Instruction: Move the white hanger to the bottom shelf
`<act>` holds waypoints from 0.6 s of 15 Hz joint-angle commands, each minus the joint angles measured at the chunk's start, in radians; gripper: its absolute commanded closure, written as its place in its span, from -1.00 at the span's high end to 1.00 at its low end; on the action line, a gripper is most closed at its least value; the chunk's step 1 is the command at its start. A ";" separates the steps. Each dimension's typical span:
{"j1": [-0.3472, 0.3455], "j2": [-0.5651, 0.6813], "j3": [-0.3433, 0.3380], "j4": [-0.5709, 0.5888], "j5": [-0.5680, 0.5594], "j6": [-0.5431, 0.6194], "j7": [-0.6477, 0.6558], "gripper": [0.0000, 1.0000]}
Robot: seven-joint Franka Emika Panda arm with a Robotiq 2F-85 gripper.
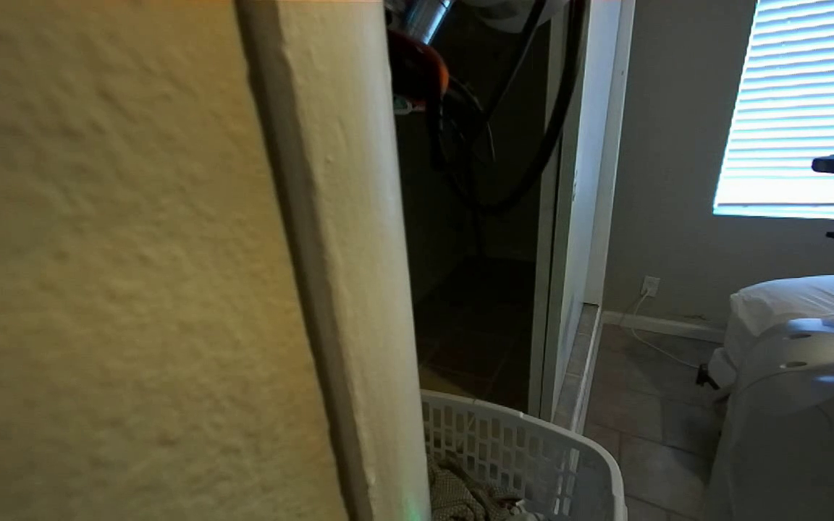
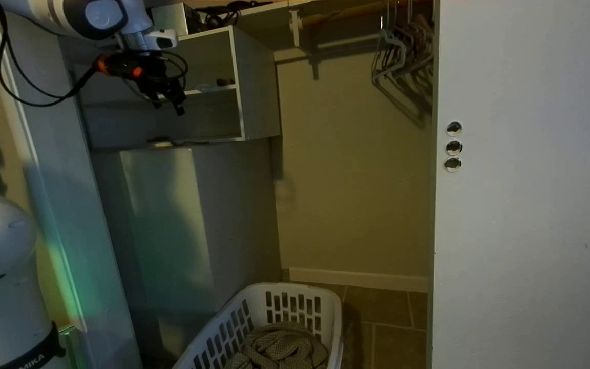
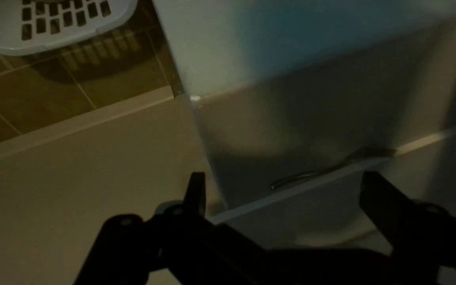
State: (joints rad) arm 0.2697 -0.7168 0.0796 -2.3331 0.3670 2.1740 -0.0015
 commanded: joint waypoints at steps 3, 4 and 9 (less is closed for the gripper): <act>0.011 0.147 -0.044 0.143 0.206 0.120 0.050 1.00; 0.014 0.177 -0.049 0.174 0.242 0.142 0.058 1.00; 0.021 0.305 -0.061 0.318 0.486 0.137 0.056 1.00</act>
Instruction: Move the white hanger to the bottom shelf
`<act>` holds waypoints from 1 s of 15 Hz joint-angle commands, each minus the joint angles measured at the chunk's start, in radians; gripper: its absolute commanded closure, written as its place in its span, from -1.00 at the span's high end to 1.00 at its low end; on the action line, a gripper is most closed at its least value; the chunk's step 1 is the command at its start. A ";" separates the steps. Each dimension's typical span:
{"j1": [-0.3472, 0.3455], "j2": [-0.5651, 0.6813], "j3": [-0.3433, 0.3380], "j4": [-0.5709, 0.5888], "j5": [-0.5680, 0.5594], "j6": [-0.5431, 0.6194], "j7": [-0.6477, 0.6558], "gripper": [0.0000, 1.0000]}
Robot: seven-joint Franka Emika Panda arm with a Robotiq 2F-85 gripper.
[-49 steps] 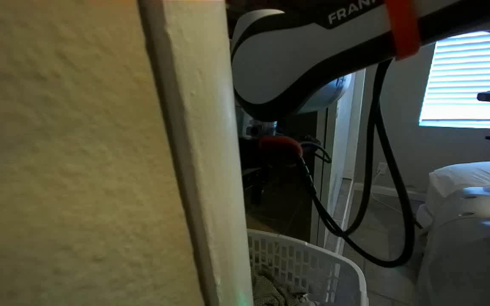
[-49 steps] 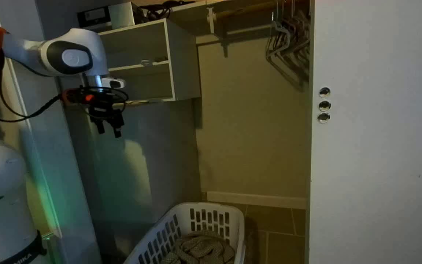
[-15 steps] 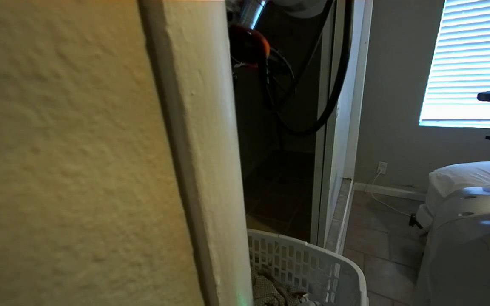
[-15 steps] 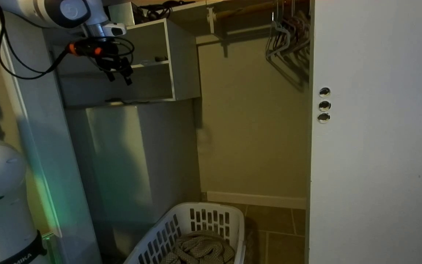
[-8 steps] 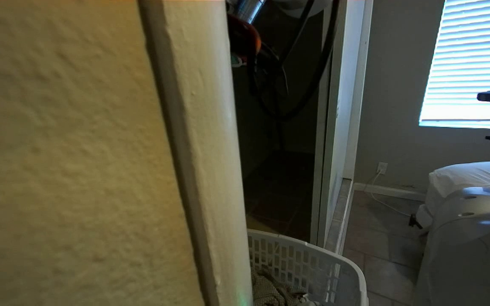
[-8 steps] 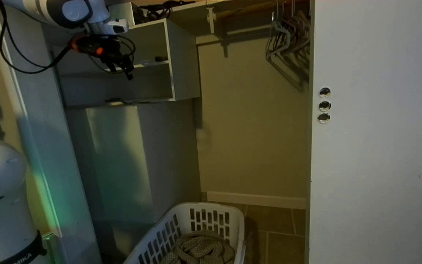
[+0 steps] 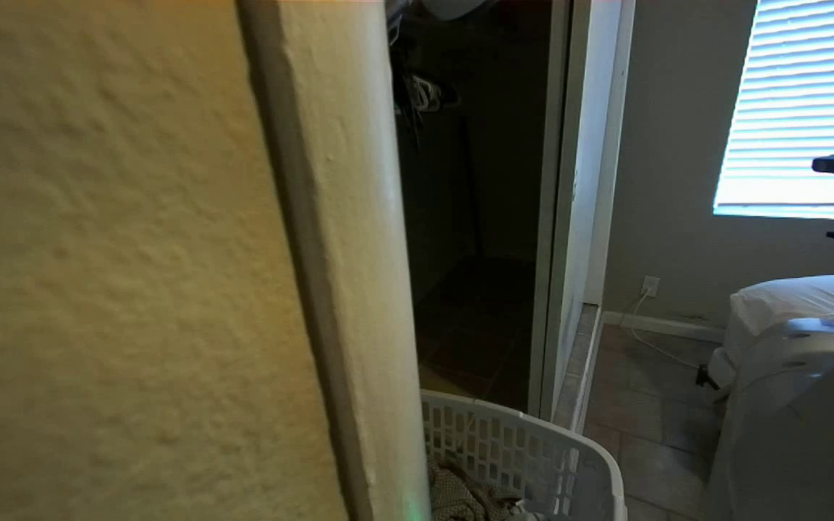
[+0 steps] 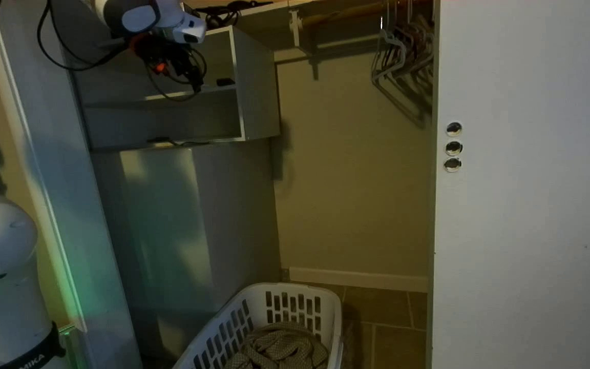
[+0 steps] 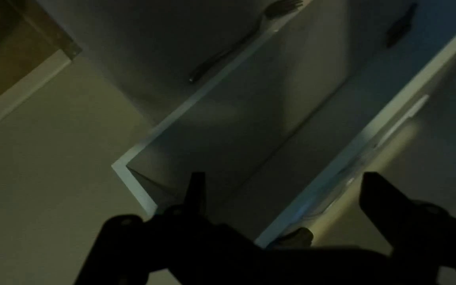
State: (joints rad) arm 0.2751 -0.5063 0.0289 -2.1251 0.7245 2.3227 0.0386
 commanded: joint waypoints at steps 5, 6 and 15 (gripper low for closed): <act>-0.018 0.167 0.020 0.178 0.321 -0.023 0.013 0.40; -0.020 0.176 0.023 0.182 0.351 -0.026 0.007 0.39; -0.055 0.239 0.072 0.193 0.468 -0.004 -0.020 -0.13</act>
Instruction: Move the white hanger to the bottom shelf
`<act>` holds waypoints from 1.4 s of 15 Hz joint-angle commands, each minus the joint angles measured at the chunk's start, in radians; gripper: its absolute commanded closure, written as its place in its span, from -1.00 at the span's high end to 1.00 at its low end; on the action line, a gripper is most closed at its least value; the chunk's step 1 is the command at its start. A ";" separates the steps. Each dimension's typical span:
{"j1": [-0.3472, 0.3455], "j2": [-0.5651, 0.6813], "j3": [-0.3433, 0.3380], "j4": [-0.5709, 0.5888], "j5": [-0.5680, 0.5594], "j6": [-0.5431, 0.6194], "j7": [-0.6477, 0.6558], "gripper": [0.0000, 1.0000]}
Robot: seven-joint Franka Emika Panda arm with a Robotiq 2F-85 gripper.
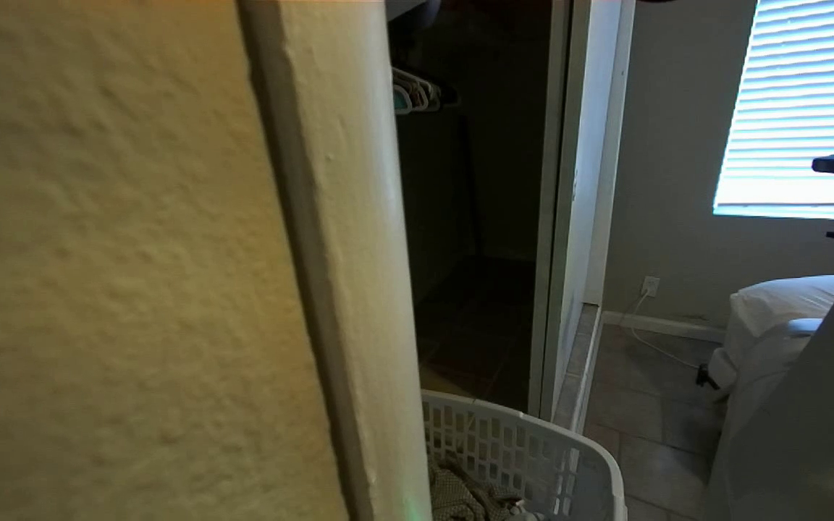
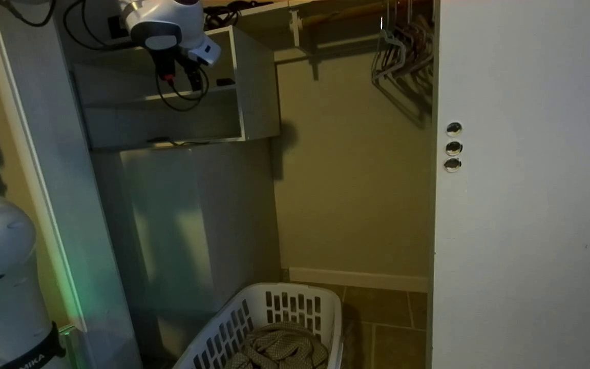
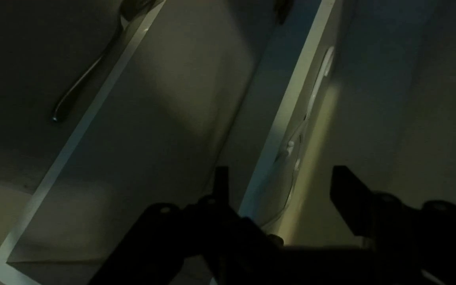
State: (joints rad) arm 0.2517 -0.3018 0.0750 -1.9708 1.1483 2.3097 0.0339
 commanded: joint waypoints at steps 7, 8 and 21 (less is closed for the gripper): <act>-0.056 0.055 0.040 0.048 0.043 0.019 -0.011 -0.03; -0.057 0.052 0.041 0.045 0.044 0.018 -0.010 -0.02; -0.065 0.055 0.040 0.036 0.088 0.016 -0.017 -1.00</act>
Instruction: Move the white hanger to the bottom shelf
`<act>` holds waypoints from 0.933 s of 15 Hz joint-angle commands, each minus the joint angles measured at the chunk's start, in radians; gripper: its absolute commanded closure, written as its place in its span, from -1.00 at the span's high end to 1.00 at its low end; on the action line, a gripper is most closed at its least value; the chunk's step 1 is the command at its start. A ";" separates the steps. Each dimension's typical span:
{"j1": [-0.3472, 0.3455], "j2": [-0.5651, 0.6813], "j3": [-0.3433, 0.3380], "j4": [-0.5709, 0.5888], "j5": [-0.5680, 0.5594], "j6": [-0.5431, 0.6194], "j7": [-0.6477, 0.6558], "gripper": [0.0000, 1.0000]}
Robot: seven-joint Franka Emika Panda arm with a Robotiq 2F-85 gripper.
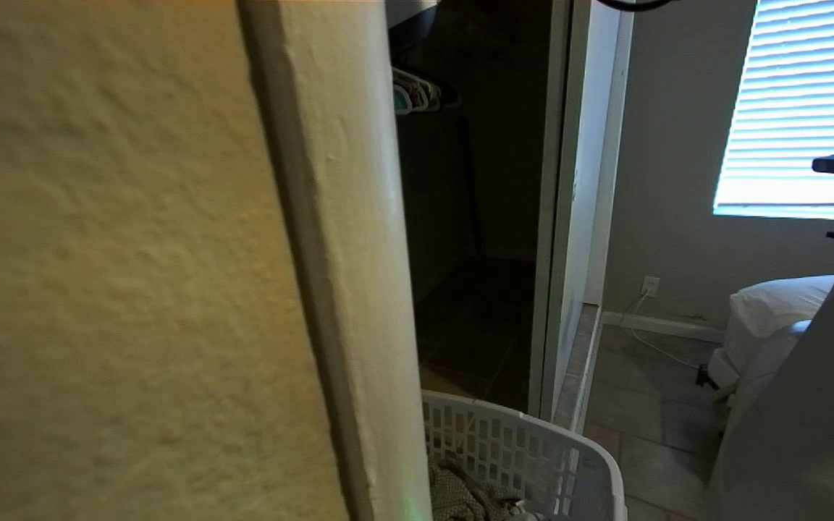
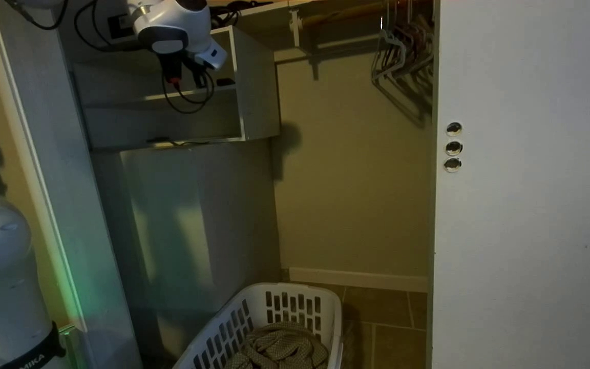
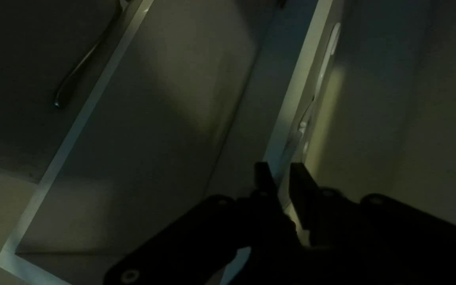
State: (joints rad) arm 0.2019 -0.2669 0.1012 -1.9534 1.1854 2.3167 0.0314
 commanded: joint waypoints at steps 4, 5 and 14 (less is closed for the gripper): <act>-0.019 0.025 0.014 0.018 0.076 0.007 -0.015 -1.00; -0.020 0.025 0.013 0.017 0.082 0.005 -0.016 -1.00; -0.026 -0.015 0.012 -0.008 0.102 -0.013 -0.024 -1.00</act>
State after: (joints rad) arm 0.1946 -0.2603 0.1012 -1.9535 1.2613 2.3140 0.0275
